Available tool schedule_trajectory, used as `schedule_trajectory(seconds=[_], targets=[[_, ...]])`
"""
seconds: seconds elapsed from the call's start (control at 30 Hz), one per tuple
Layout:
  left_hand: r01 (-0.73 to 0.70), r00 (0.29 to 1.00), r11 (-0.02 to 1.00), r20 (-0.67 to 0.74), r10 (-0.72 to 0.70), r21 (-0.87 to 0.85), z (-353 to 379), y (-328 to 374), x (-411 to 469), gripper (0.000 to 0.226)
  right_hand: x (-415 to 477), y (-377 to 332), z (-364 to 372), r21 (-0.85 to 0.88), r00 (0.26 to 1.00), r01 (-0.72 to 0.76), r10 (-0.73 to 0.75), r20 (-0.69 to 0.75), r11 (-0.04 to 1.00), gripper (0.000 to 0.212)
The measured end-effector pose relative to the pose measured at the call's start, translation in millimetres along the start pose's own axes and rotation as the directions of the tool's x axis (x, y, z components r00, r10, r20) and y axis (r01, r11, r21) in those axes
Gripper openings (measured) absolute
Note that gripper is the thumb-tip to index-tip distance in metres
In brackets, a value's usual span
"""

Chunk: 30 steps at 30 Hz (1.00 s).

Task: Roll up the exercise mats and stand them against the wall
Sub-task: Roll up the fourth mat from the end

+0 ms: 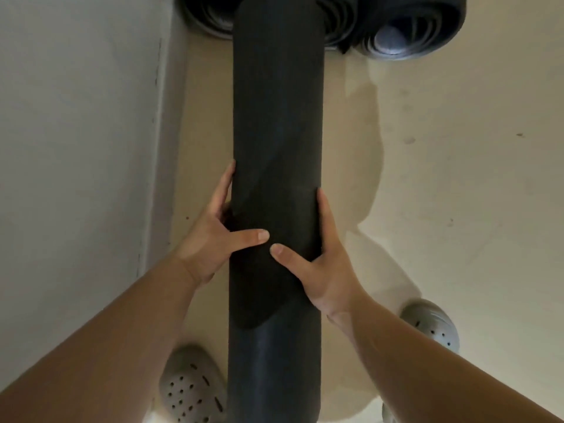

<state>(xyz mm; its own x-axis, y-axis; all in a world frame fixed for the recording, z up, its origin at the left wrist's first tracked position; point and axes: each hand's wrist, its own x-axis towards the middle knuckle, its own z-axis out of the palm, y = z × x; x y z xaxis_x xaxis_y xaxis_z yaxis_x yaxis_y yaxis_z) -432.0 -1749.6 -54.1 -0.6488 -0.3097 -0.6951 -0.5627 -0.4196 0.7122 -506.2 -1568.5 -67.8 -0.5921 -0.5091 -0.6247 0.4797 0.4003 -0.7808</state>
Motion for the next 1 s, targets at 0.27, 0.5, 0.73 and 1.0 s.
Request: schedule_trajectory(seconds=[0.27,0.5,0.73,1.0], targets=[[0.125,0.991,0.992,-0.037,-0.126,-0.037,-70,-19,32,0.116,52,14,56,-0.28,0.968,0.045,0.028,0.249,0.959,0.109],[0.092,0.924,0.98,-0.381,-0.018,0.178,-61,-16,10,0.087,51,14,72,-0.313,0.979,0.024,0.042,0.202,0.95,0.113],[0.099,0.806,0.73,-0.485,0.34,0.677,-23,-35,-20,0.047,59,10,79,-0.405,0.971,0.065,0.036,0.236,0.912,0.114],[0.228,0.838,0.47,-0.418,0.352,0.853,-41,-55,-27,0.051,88,-4,121,-0.358,0.962,0.143,-0.044,0.269,0.923,0.104]])
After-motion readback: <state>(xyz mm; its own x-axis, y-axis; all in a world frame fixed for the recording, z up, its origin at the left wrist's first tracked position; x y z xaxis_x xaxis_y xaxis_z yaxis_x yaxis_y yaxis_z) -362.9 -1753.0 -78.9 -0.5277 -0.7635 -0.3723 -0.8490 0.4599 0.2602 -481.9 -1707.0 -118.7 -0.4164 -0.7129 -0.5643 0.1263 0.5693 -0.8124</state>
